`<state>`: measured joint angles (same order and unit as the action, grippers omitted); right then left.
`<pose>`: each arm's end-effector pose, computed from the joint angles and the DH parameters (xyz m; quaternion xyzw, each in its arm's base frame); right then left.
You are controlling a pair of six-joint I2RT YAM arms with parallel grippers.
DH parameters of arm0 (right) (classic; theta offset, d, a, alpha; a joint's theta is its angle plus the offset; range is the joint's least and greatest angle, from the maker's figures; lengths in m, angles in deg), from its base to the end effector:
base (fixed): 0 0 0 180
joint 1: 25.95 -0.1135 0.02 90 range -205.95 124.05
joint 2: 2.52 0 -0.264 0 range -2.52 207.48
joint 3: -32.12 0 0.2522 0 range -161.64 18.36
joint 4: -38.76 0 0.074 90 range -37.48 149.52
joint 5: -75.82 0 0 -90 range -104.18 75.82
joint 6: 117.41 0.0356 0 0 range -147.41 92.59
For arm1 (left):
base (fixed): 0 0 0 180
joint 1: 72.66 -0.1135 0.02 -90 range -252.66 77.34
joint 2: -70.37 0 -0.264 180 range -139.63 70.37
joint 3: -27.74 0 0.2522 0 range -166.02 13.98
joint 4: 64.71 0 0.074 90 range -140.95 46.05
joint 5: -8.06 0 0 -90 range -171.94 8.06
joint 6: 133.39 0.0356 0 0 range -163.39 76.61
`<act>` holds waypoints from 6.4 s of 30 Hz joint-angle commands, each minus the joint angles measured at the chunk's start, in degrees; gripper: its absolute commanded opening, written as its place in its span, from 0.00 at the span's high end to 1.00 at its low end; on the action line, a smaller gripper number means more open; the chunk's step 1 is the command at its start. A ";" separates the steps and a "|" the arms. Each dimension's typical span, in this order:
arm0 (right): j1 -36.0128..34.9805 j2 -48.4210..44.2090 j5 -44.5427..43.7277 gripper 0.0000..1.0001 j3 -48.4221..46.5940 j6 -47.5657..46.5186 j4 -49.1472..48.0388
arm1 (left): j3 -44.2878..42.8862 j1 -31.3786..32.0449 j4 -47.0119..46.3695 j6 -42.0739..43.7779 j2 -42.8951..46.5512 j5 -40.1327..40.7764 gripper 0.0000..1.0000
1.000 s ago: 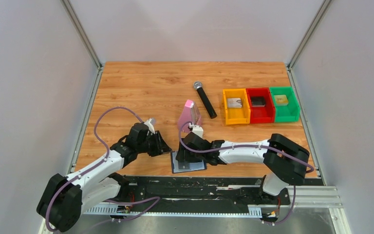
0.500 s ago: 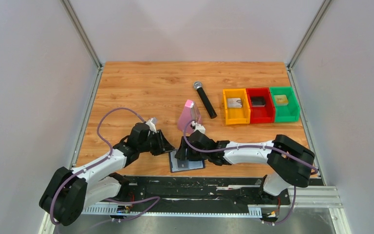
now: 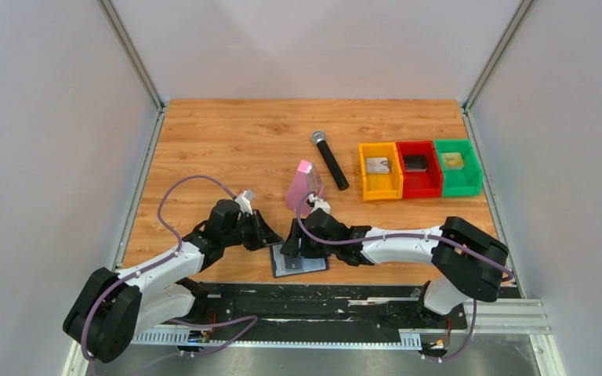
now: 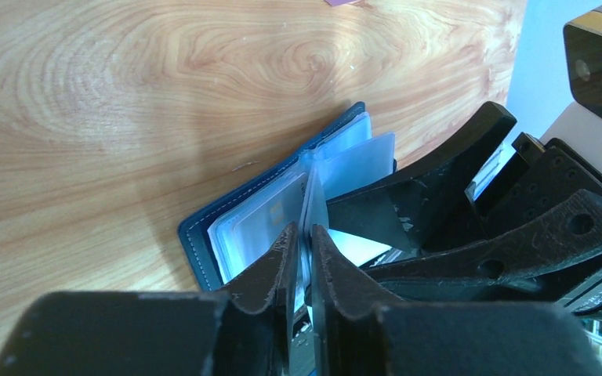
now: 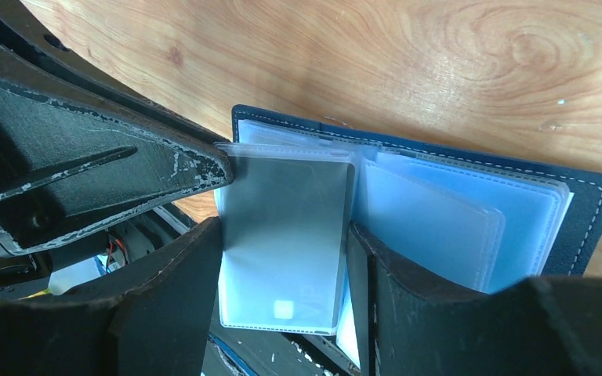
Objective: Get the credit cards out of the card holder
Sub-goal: Remove the credit card from the card holder.
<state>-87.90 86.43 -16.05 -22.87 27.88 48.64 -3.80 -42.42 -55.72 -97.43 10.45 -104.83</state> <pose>0.1437 0.2672 0.1607 -0.0470 0.9187 0.3268 0.2169 0.1610 -0.1099 0.1572 -0.0951 0.8778 -0.4234 0.2028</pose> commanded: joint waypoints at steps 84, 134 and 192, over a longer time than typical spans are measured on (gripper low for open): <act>-1.26 -4.29 -9.31 0.78 -6.81 -0.99 15.46 | -3.77 -0.19 -3.90 2.17 -7.60 -3.99 0.74; 4.87 -17.09 -5.72 0.72 -0.34 -10.18 18.55 | -9.15 8.43 -12.11 -0.07 -20.01 -2.91 0.71; 9.87 -6.00 3.41 0.75 6.98 -5.56 10.12 | -5.46 9.00 -24.78 -7.06 -26.53 -3.48 0.98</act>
<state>-77.98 79.92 -12.57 -16.90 21.43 58.56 -9.59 -34.01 -77.56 -103.20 -17.51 -107.70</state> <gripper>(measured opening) 0.257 0.093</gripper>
